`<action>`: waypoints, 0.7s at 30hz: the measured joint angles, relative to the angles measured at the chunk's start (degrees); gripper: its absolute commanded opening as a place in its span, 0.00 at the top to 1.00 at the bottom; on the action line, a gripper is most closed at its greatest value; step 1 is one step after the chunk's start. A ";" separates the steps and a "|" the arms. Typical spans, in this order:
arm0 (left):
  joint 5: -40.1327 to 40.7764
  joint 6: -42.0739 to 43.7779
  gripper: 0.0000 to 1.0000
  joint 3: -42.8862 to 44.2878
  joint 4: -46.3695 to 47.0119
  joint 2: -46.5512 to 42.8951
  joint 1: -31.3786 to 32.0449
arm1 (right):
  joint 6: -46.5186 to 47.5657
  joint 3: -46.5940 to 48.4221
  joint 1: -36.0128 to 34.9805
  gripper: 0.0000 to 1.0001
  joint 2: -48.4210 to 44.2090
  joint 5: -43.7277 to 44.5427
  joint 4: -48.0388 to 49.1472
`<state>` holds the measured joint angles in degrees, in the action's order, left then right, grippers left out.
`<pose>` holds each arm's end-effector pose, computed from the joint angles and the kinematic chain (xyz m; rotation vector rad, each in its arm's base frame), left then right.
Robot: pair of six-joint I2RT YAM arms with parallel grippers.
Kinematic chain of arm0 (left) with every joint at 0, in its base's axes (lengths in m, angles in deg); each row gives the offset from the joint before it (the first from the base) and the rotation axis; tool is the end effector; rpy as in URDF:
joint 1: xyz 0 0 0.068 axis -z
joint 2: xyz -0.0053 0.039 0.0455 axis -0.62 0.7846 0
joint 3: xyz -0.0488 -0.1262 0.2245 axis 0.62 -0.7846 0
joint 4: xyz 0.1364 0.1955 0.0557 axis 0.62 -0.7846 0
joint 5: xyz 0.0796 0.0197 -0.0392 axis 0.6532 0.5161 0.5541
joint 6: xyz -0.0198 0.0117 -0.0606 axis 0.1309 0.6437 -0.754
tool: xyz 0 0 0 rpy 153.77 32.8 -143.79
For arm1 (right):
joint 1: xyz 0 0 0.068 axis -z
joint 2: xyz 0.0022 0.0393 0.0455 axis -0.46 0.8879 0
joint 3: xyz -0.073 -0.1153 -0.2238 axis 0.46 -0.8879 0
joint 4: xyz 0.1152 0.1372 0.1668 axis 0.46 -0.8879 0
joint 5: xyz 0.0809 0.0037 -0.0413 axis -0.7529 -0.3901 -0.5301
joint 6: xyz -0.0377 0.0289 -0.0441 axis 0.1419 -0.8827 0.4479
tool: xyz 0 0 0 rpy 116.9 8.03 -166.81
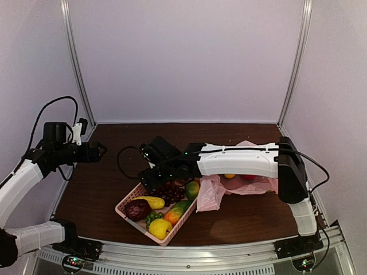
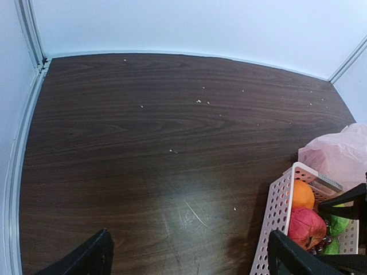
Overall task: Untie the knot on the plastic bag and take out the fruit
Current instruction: Place the fake fruit in the bin, then adjust the bag handles on the takeout bag.
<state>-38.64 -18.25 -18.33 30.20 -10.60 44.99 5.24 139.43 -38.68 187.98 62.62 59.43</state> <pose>0.1974 -0.0350 0.2685 -0.0451 2.1834 -0.4853 0.2012 0.4435 0.2140 -0.8935 2.3179 0.6087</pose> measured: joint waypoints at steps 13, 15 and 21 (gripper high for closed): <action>-5.35 -5.75 0.08 -1.31 1.27 -3.04 9.22 | 2.03 -7.13 -0.07 0.10 -23.30 2.99 2.08; -5.29 -7.89 0.09 -1.29 1.38 -3.37 13.03 | 1.99 -9.99 -0.02 0.10 -27.41 4.68 2.34; -3.04 -15.43 0.09 -0.90 2.73 -2.78 27.04 | 0.70 -23.04 1.51 0.09 -38.60 9.16 1.99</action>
<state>-41.68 -33.68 -19.23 32.93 -13.37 72.03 5.94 116.39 -37.17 149.39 71.78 61.42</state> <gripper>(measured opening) 0.912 0.906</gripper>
